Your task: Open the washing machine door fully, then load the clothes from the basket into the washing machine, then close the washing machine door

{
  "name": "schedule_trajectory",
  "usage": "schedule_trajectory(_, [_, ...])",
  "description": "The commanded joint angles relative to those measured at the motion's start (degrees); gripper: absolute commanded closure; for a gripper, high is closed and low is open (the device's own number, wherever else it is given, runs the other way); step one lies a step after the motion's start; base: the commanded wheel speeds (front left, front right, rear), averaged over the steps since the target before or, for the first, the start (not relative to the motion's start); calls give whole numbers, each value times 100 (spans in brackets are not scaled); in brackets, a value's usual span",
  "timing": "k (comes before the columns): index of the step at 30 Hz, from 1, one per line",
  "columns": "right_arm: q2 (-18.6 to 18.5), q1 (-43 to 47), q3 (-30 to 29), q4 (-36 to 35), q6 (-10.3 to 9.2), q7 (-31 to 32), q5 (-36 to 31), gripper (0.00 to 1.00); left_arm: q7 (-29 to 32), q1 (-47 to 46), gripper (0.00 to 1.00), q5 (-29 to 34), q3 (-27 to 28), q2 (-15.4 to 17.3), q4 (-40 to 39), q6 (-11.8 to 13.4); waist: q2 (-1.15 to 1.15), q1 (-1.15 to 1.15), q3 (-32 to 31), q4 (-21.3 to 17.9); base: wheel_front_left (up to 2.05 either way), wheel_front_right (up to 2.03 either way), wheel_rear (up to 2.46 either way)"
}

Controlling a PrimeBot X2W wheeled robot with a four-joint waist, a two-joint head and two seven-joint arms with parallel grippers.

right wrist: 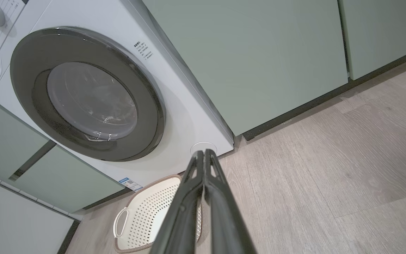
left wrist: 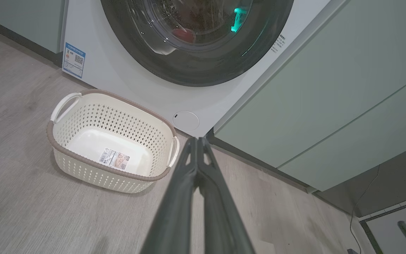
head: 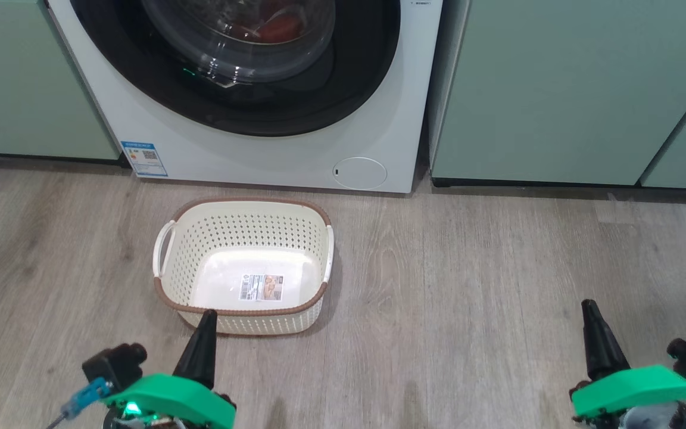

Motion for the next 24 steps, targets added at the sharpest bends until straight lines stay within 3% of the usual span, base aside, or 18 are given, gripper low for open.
schedule_trajectory(1, [-35,-318,-1,-206,0,17,108,100,20,-305,100,-97,132,82,-168,-35,0,0,0,-1,0,0,0])
schedule_trajectory(24, [-42,-486,-29,-227,0,401,1478,100,372,-444,100,-1509,429,117,-126,-158,0,0,30,-51,0,0,0])
